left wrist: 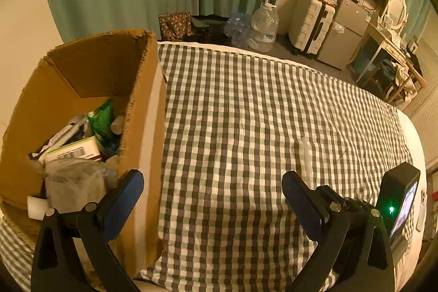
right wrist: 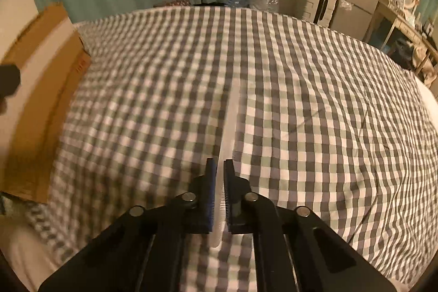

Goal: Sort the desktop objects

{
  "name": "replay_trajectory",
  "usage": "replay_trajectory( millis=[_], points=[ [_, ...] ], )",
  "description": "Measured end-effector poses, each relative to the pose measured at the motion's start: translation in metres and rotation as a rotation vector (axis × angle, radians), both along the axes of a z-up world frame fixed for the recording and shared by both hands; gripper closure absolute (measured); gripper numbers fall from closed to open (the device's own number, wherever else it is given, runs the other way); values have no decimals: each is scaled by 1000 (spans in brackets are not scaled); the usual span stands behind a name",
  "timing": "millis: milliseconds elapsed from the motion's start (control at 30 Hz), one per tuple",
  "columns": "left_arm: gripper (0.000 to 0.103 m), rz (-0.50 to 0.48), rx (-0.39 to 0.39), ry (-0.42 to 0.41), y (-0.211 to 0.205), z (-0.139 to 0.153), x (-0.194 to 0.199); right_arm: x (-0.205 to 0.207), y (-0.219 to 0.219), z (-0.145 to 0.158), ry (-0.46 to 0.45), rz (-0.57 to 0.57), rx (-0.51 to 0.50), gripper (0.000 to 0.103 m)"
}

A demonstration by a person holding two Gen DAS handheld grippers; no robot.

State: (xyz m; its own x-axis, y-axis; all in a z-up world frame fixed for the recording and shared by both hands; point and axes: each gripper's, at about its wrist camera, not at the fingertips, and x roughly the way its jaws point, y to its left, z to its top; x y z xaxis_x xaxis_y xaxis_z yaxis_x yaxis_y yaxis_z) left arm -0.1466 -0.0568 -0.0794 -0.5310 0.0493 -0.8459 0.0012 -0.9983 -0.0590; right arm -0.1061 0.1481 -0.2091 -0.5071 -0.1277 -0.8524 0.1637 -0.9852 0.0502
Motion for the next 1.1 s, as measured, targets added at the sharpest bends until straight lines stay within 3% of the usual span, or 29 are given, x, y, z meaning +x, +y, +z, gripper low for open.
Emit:
replay_trajectory(
  millis=[167,267,400,500,567,600,800,967,1067,1100],
  points=[
    [0,3,-1,17,-6,5,17,11,21,1,-32,-28,-102,98],
    [0,3,-10,11,-9,4,24,19,27,10,-17,-6,-112,98],
    [0,25,-35,20,-14,10,30,35,23,53,49,31,-174,99],
    [0,31,-16,20,-21,15,34,37,12,69,70,69,-141,97],
    [0,37,-11,28,-25,16,38,36,12,64,69,50,-124,68],
    [0,37,-15,29,-26,16,39,36,14,56,68,40,-122,48],
    [0,60,-43,21,-35,11,39,22,17,0,-23,16,-28,51],
    [0,69,-51,16,-36,8,33,8,14,-22,-71,15,5,53],
    [0,65,-67,13,-32,7,30,11,6,-32,-55,31,87,59],
    [0,65,-73,12,-32,6,29,13,4,-31,-50,44,106,70]
  ],
)
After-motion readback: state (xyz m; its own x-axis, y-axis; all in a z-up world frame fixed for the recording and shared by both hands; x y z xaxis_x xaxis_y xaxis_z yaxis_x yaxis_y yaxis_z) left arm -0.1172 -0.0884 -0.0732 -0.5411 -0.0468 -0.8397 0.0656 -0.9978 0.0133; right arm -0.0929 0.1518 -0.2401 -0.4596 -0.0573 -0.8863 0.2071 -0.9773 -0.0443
